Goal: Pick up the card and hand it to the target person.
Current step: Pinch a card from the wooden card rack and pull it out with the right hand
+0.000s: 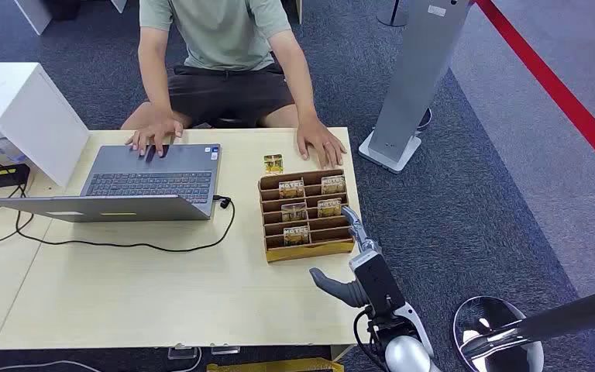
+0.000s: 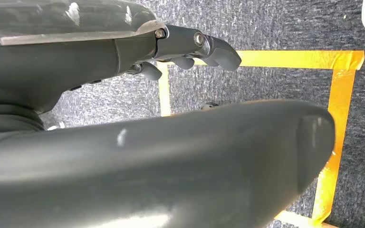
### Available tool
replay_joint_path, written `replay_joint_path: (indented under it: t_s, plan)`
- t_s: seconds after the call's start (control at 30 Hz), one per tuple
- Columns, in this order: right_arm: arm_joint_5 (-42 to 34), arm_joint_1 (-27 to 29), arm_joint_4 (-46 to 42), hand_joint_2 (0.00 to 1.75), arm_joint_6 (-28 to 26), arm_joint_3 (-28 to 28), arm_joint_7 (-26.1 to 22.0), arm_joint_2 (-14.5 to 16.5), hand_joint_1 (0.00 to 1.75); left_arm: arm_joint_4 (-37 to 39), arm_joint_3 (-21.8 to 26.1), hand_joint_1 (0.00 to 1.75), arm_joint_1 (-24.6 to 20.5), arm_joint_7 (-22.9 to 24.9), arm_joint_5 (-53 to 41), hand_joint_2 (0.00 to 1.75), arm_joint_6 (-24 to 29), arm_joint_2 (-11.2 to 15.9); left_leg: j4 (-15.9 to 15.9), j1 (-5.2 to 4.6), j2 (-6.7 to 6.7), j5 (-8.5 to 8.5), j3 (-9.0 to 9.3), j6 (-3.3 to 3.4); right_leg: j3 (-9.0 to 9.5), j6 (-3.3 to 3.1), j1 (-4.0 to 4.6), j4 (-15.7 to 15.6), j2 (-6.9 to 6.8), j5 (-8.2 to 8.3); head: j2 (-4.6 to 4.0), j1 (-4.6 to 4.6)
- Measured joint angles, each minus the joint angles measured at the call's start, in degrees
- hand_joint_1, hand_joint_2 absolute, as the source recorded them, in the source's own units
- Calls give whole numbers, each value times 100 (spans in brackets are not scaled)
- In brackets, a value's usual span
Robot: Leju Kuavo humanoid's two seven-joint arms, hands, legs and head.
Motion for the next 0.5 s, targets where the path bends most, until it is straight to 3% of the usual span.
replay_joint_path:
  t_s: [0.23,0.4,0.5]
  plan:
    - [158,-29,0,175,-6,1,110,-1,0,0,-3,0,0,1,-4,0,-8,0,0,0,0,0,-1,0,0,0,0,0,0,0,0,2]
    - [862,-364,-1,175,1,7,808,-16,0,0,-17,0,-7,1,-31,0,-34,0,0,0,1,1,1,0,2,0,0,0,1,1,0,2]
    - [1403,-721,12,175,152,21,1459,-49,0,0,-70,0,-13,1,-55,0,-64,4,0,0,1,2,1,0,3,-1,0,1,1,2,0,4]
